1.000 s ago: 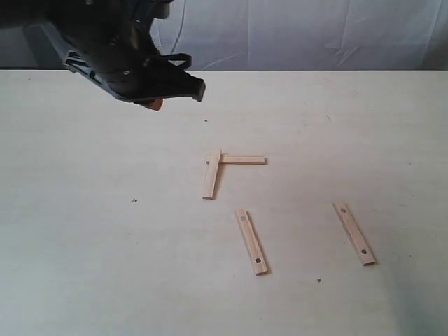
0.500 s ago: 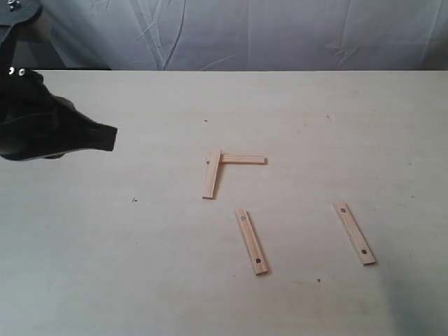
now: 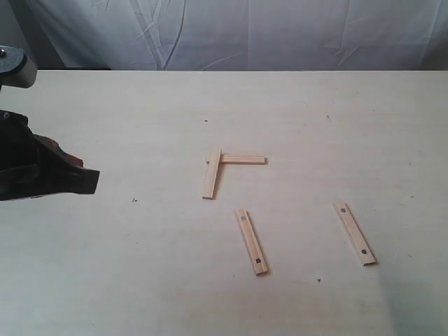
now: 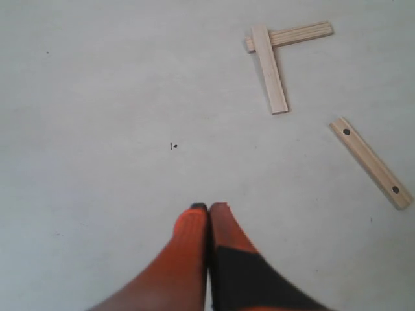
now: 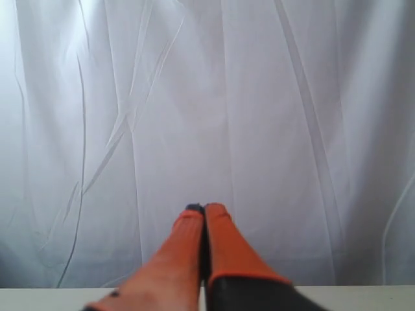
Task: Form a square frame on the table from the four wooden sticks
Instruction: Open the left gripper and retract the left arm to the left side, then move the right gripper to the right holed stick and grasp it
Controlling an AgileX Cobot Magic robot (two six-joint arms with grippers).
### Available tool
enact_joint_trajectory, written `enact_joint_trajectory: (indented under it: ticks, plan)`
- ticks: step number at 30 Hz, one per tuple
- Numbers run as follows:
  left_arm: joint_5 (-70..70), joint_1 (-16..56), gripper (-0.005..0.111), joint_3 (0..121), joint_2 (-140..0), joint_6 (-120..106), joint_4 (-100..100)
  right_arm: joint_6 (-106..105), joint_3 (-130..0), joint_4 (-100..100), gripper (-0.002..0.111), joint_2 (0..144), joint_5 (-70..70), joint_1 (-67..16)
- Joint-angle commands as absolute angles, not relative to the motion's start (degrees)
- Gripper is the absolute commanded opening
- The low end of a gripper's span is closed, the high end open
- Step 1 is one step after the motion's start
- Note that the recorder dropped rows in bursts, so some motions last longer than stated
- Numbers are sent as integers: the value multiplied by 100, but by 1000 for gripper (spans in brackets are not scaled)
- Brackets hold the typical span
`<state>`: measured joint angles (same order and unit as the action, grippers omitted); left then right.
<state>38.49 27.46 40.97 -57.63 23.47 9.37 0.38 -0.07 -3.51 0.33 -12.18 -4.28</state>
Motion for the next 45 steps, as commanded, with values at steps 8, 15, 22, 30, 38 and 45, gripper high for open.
enact_joint_trajectory:
  ticks: [8, 15, 22, 30, 38, 45]
  plan:
    - [3758, 2757, 0, 4085, -5731, 2383, 1148, 0, 0, -452, 0, 0, -1558, -408]
    - [3740, 2757, 0, 4085, -5731, 2383, 1203, -42, -574, -765, -1, 141, -730, -408]
    - [3457, 2757, 0, 4085, -5731, 2383, 1226, -46, -2261, -796, -1, 1809, 2168, -408]
    - [3343, 2757, 0, 4085, -5731, 2383, 1237, -46, -3181, -1010, -1, 4108, 2511, -408]
    - [3343, 2757, 0, 4085, -5731, 2383, 1237, -403, -3209, -1561, -1, 5895, 2342, -408]
    - [3343, 2757, 0, 4085, -5731, 2383, 1226, -468, -3814, -1532, 18, 7410, 2706, -1160]
